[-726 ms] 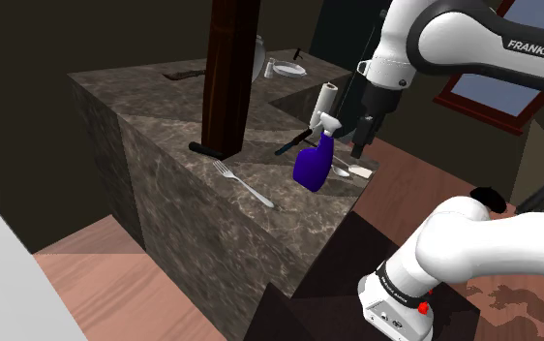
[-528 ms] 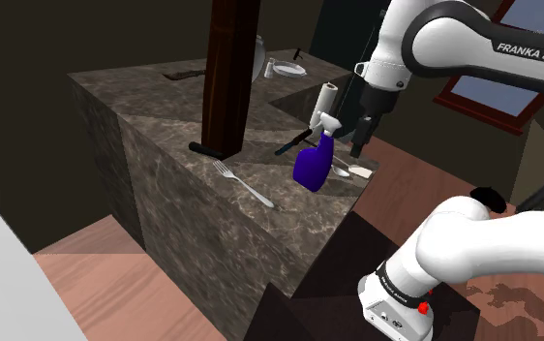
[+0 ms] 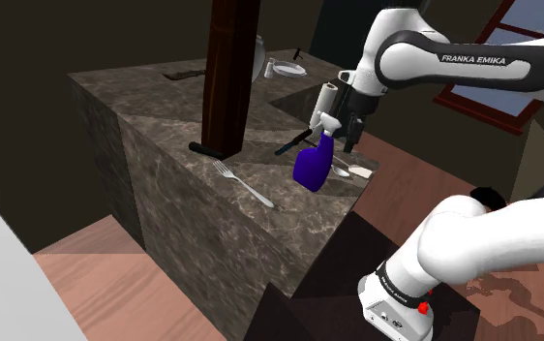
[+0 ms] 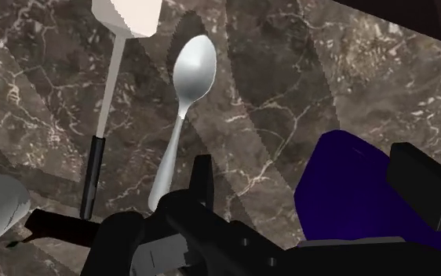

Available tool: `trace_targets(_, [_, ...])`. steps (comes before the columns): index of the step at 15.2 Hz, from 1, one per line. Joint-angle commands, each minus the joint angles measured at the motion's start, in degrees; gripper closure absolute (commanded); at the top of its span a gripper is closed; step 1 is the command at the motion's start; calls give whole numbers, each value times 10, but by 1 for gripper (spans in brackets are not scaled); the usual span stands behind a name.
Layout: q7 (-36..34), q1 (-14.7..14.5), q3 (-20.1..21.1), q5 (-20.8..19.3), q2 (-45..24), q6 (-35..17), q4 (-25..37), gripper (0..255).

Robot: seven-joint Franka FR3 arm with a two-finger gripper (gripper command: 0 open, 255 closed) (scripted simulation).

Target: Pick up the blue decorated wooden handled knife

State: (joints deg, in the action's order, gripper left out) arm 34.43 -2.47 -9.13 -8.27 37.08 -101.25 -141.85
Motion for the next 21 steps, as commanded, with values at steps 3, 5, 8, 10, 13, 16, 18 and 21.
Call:
trace_targets(3, [117, -19, -49, -18, -71, -68, 21, 0])
trace_targets(5, [175, -30, -72, -19, -112, -100, 38, 0])
trace_targets(8, [264, -48, -102, -10, -177, -144, 70, 0])
trace_targets(10, [325, -61, -119, 4, -222, -170, 96, 0])
trace_targets(13, [418, -77, -138, 35, -292, -201, 139, 0])
trace_targets(16, [513, -86, -146, 75, -361, -224, 188, 0])
trace_targets(18, [561, -86, -145, 98, -397, -232, 216, 0])
trace_targets(21, [565, -85, -144, 103, -408, -254, 204, 0])
